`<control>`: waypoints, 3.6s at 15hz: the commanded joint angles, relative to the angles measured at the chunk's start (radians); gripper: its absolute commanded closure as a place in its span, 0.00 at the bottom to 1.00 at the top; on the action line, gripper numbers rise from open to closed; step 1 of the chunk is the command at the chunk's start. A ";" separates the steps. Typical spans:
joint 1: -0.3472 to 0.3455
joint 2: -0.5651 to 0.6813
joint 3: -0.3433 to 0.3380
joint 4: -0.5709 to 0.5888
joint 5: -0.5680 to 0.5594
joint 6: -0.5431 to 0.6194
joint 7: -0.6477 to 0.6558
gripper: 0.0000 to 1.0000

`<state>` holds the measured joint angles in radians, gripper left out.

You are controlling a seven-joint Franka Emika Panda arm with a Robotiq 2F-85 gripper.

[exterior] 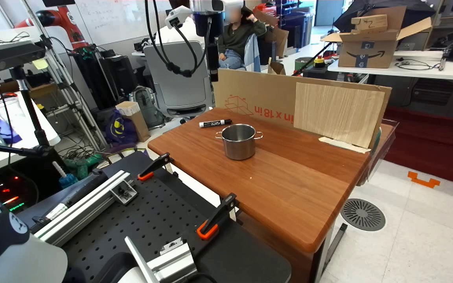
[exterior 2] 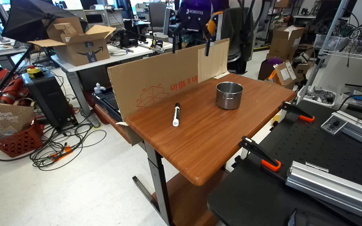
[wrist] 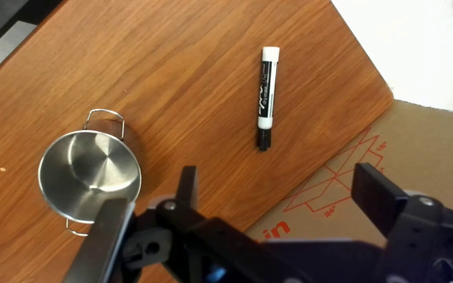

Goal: Pick up the black marker and place it in the silver pot

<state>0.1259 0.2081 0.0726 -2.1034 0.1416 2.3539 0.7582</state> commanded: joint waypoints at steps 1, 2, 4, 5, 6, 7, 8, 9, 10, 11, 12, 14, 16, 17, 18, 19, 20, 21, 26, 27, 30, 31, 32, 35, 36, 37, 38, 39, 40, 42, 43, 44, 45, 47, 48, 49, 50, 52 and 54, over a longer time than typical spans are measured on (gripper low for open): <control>0.030 0.092 -0.017 0.091 -0.048 -0.039 0.064 0.00; 0.037 0.121 -0.020 0.110 -0.056 -0.042 0.073 0.00; 0.053 0.170 -0.030 0.141 -0.075 -0.049 0.094 0.00; 0.060 0.190 -0.035 0.155 -0.085 -0.052 0.102 0.00; 0.068 0.211 -0.041 0.167 -0.091 -0.055 0.110 0.00; 0.076 0.230 -0.046 0.180 -0.099 -0.058 0.118 0.00; 0.082 0.256 -0.050 0.196 -0.105 -0.062 0.121 0.00; 0.087 0.275 -0.054 0.209 -0.111 -0.064 0.126 0.00; 0.092 0.298 -0.058 0.225 -0.114 -0.062 0.125 0.00; 0.098 0.315 -0.062 0.235 -0.115 -0.058 0.127 0.00; 0.101 0.337 -0.064 0.253 -0.111 -0.060 0.121 0.00; 0.111 0.371 -0.073 0.278 -0.114 -0.059 0.123 0.00; 0.118 0.406 -0.082 0.306 -0.112 -0.063 0.123 0.00; 0.123 0.421 -0.087 0.317 -0.113 -0.061 0.125 0.00; 0.129 0.439 -0.094 0.330 -0.118 -0.056 0.128 0.00; 0.133 0.452 -0.098 0.338 -0.119 -0.055 0.129 0.00; 0.138 0.468 -0.102 0.351 -0.120 -0.056 0.128 0.00; 0.142 0.482 -0.106 0.361 -0.122 -0.057 0.128 0.00; 0.164 0.536 -0.117 0.406 -0.135 -0.063 0.132 0.00; 0.168 0.543 -0.118 0.412 -0.139 -0.062 0.129 0.25; 0.173 0.558 -0.120 0.430 -0.147 -0.069 0.128 0.42; 0.173 0.561 -0.121 0.435 -0.147 -0.072 0.128 0.51; 0.172 0.564 -0.121 0.439 -0.147 -0.076 0.127 0.58; 0.172 0.571 -0.123 0.455 -0.148 -0.100 0.127 0.80; 0.172 0.572 -0.123 0.459 -0.149 -0.104 0.127 0.88; 0.171 0.573 -0.122 0.462 -0.149 -0.106 0.126 0.95; 0.171 0.574 -0.122 0.464 -0.149 -0.108 0.124 1.00; 0.170 0.568 -0.120 0.462 -0.148 -0.111 0.121 0.97; 0.168 0.564 -0.119 0.458 -0.148 -0.114 0.119 0.95; 0.168 0.540 -0.119 0.437 -0.153 -0.099 0.110 0.95; 0.166 0.520 -0.120 0.417 -0.157 -0.085 0.104 0.95; 0.165 0.500 -0.121 0.399 -0.163 -0.075 0.101 0.95; 0.167 0.475 -0.126 0.377 -0.174 -0.061 0.101 0.95; 0.170 0.418 -0.139 0.333 -0.205 -0.032 0.106 0.95; 0.172 0.388 -0.145 0.309 -0.222 -0.018 0.110 0.95; 0.172 0.348 -0.151 0.274 -0.244 -0.001 0.113 0.95; 0.172 0.316 -0.156 0.245 -0.265 0.022 0.116 0.95; 0.176 0.244 -0.170 0.173 -0.323 0.076 0.137 0.95; 0.180 0.187 -0.188 0.107 -0.398 0.140 0.170 0.95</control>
<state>0.2791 0.4867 -0.0792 -1.8704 -0.1586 2.3822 0.8726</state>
